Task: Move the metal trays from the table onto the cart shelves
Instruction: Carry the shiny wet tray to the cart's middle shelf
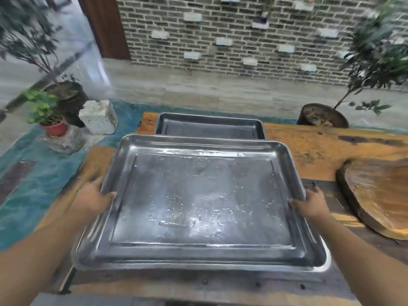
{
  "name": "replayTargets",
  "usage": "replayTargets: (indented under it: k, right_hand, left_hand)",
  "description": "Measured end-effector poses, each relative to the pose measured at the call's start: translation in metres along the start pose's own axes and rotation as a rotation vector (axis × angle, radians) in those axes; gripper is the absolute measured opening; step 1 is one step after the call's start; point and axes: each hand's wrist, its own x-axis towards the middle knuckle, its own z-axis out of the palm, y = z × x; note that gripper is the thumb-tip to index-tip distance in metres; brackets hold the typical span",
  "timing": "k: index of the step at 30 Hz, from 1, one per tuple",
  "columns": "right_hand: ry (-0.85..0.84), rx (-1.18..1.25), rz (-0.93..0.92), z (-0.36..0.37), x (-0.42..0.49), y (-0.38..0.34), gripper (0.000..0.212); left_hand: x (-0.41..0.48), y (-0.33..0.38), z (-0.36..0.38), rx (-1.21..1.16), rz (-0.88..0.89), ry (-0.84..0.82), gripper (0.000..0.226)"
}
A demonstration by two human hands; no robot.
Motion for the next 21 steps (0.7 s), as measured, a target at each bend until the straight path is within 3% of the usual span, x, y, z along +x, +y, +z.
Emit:
replayTargets:
  k: [9, 14, 21]
  right_hand:
    - [0.055, 0.149, -0.116, -0.068, 0.025, -0.096, 0.033]
    - [-0.006, 0.231, -0.165, -0.072, 0.035, -0.136, 0.036]
    - [-0.124, 0.216, -0.346, -0.049, 0.034, -0.200, 0.021]
  left_hand:
    - [0.018, 0.040, -0.094, -0.054, 0.008, 0.120, 0.035]
    - [0.001, 0.036, -0.132, -0.076, -0.034, 0.206, 0.021]
    - [-0.057, -0.027, -0.155, -0.093, -0.171, 0.297, 0.037]
